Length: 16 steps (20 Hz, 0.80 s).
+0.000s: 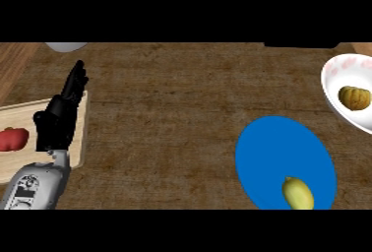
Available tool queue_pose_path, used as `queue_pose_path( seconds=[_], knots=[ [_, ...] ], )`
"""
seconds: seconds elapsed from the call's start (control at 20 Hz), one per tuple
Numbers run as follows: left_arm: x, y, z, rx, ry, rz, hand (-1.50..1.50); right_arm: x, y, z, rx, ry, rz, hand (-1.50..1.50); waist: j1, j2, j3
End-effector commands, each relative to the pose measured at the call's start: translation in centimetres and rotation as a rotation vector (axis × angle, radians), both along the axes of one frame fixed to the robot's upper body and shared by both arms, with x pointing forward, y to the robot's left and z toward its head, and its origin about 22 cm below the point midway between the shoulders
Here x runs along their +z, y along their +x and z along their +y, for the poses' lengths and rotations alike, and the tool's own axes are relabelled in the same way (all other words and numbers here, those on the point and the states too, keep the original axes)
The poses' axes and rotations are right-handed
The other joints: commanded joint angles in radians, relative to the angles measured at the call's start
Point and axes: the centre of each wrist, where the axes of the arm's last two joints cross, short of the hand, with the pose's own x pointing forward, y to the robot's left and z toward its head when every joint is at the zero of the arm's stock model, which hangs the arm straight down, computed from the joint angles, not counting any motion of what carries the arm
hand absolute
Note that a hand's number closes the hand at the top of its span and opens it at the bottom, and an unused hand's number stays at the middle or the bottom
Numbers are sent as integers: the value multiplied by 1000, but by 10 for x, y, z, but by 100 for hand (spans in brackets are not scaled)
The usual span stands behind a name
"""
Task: Pick the squash from the plate and place it in the bowl
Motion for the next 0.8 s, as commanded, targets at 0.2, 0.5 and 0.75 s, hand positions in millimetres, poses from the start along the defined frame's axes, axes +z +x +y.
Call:
queue_pose_path(
  seconds=[0.2, 0.5, 0.75],
  knots=[
    [12, 1, 14, 29, 9, -15, 0, -10, -48, -30, 126, 80, -6, -150, -14, -7, 1],
    [6, -3, 3, 28, -13, 2, 0, -15, -76, -44, 167, 83, -15, -150, -30, -12, 3],
    [7, 0, 1, 17, -11, 6, 0, -21, -76, -41, 181, 90, -24, -150, -27, -13, 2]
  ],
)
